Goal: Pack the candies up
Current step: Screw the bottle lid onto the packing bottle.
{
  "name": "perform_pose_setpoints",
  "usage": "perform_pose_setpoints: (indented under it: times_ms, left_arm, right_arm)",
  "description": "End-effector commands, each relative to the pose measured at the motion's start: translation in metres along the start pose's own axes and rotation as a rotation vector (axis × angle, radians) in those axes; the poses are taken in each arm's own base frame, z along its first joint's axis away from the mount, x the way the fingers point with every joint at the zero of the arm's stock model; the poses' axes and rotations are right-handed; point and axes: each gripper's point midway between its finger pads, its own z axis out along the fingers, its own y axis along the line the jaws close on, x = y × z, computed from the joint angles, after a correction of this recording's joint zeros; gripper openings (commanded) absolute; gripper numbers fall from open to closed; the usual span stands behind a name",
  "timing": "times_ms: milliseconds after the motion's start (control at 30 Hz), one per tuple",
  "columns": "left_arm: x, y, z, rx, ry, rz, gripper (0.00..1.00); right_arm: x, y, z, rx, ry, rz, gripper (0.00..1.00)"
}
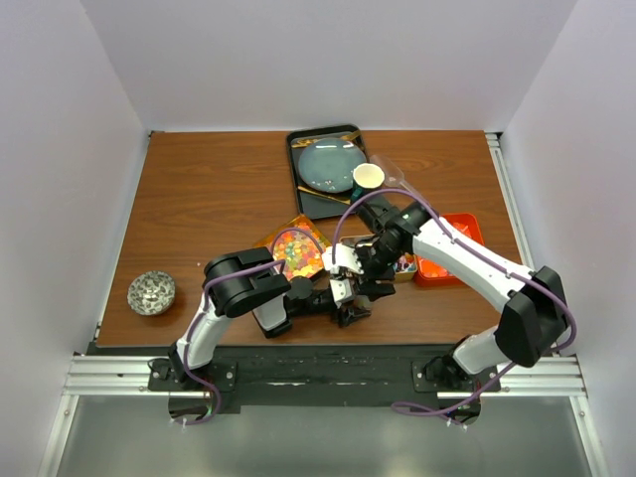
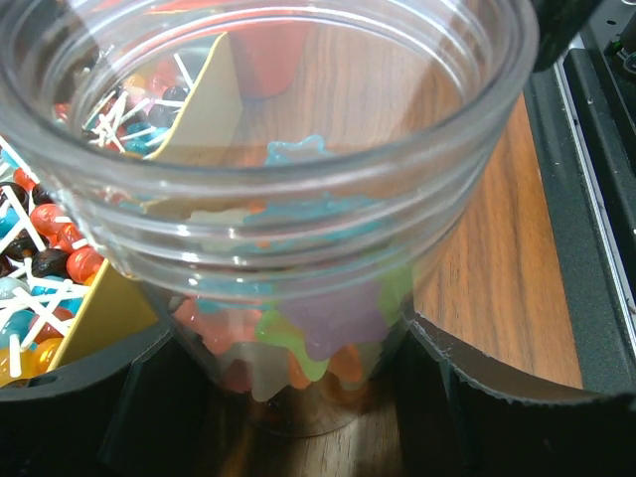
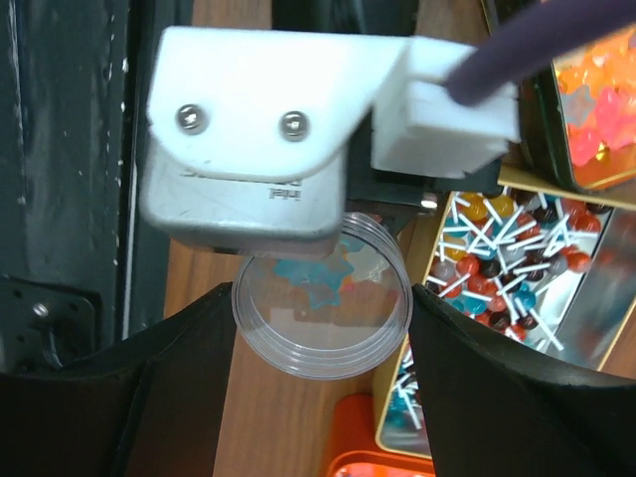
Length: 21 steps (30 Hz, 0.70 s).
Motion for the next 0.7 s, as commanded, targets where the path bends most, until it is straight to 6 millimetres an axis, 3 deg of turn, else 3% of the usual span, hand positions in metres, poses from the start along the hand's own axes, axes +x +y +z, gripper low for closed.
perform_pose_setpoints:
  times_ms: [0, 233, 467, 600, 667]
  left_arm:
    - [0.05, -0.002, -0.015, -0.014, 0.149, -0.02, 0.0]
    - [0.052, 0.002, -0.016, -0.026, 0.152, -0.023, 0.0]
    - [0.051, 0.001, -0.016, -0.02, 0.15, -0.023, 0.0]
    - [0.052, -0.001, -0.016, -0.013, 0.152, -0.024, 0.0]
    - [0.051, -0.001, -0.015, -0.009, 0.149, -0.022, 0.0]
  right_arm:
    - [0.017, 0.025, 0.011, -0.056, 0.068, 0.24, 0.71]
    - [0.029, 0.04, -0.001, -0.037, 0.119, 0.281, 0.77]
    - [0.046, 0.054, -0.026, 0.017, 0.18, 0.25, 0.79]
    - [0.034, 0.055, -0.045, 0.076, 0.058, 0.176, 0.83]
    - [0.019, 0.049, -0.046, 0.098, -0.017, 0.116, 0.87]
